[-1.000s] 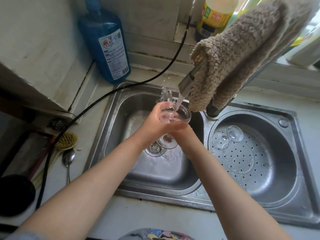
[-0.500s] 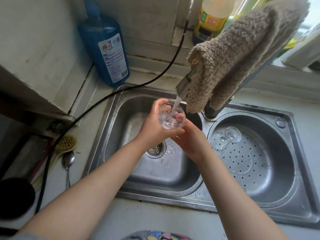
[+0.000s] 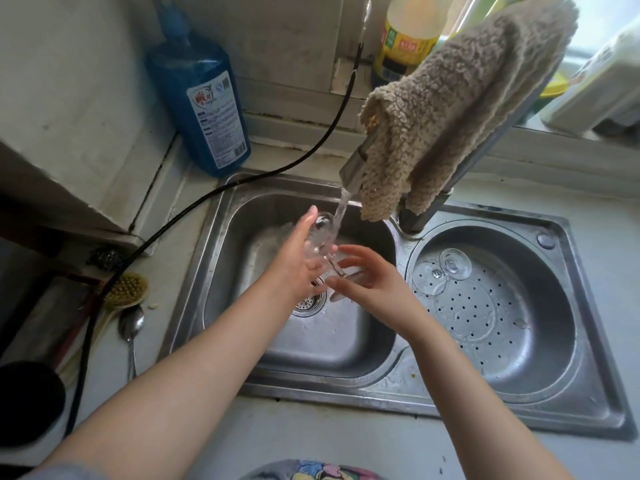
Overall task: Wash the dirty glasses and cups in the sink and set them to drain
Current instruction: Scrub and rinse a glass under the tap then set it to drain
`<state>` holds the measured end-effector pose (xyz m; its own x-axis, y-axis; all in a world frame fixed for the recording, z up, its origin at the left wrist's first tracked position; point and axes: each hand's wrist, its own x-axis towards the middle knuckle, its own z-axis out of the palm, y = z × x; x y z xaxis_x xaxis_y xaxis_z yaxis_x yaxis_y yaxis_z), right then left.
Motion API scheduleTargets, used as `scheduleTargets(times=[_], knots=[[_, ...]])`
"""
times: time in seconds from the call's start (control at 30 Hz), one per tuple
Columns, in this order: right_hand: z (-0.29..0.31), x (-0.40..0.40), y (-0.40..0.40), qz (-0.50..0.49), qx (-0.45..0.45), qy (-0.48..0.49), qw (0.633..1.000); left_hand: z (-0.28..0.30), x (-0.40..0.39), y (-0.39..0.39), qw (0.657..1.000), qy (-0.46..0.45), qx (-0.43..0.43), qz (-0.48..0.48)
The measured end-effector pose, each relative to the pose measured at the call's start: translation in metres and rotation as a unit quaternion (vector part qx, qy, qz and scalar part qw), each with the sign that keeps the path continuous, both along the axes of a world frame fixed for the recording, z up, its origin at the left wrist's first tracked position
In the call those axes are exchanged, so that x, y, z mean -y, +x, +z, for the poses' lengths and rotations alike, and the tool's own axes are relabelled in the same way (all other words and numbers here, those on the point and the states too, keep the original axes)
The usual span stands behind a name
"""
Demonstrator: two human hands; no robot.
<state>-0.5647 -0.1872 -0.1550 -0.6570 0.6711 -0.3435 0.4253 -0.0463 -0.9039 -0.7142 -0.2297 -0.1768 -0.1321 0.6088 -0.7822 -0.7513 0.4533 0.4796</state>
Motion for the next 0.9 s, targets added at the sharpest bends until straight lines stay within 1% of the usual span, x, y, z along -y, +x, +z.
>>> scheduleTargets(times=[0.07,0.2,0.33,0.4,0.43,0.5,0.6,0.7,0.8,0.87,0.9], knots=[[0.003,0.000,0.008,-0.031,-0.006,0.029,0.999,-0.001,-0.001,0.000,0.997,-0.017,0.067,0.014],[-0.002,0.010,0.011,-0.139,-0.035,0.045,0.989,-0.003,-0.003,0.010,0.989,-0.041,0.138,0.045],[-0.009,0.024,0.011,-0.190,-0.021,0.115,0.975,-0.013,-0.007,0.015,0.980,-0.030,0.197,0.022],[-0.007,0.028,0.010,-0.217,-0.028,0.144,0.965,-0.019,-0.008,0.018,0.970,-0.008,0.243,-0.002],[-0.005,0.029,0.010,-0.229,-0.034,0.157,0.960,-0.017,-0.007,0.022,0.968,0.003,0.252,-0.012],[0.003,0.027,0.015,-0.252,-0.043,0.182,0.950,-0.007,-0.005,0.030,0.973,0.012,0.229,-0.034],[0.018,0.018,0.034,-0.265,-0.040,0.209,0.941,0.003,-0.004,0.047,0.982,0.005,0.164,-0.090],[0.029,0.009,0.069,-0.257,-0.008,0.224,0.940,0.008,-0.008,0.070,0.983,-0.013,0.100,-0.152],[0.035,-0.001,0.106,-0.265,0.024,0.214,0.940,0.014,-0.016,0.098,0.977,-0.026,0.024,-0.211],[0.034,-0.010,0.131,-0.281,0.041,0.203,0.937,0.015,-0.024,0.117,0.973,-0.024,-0.048,-0.226],[0.031,-0.016,0.142,-0.290,0.056,0.205,0.933,0.014,-0.028,0.126,0.966,-0.020,-0.104,-0.235]])
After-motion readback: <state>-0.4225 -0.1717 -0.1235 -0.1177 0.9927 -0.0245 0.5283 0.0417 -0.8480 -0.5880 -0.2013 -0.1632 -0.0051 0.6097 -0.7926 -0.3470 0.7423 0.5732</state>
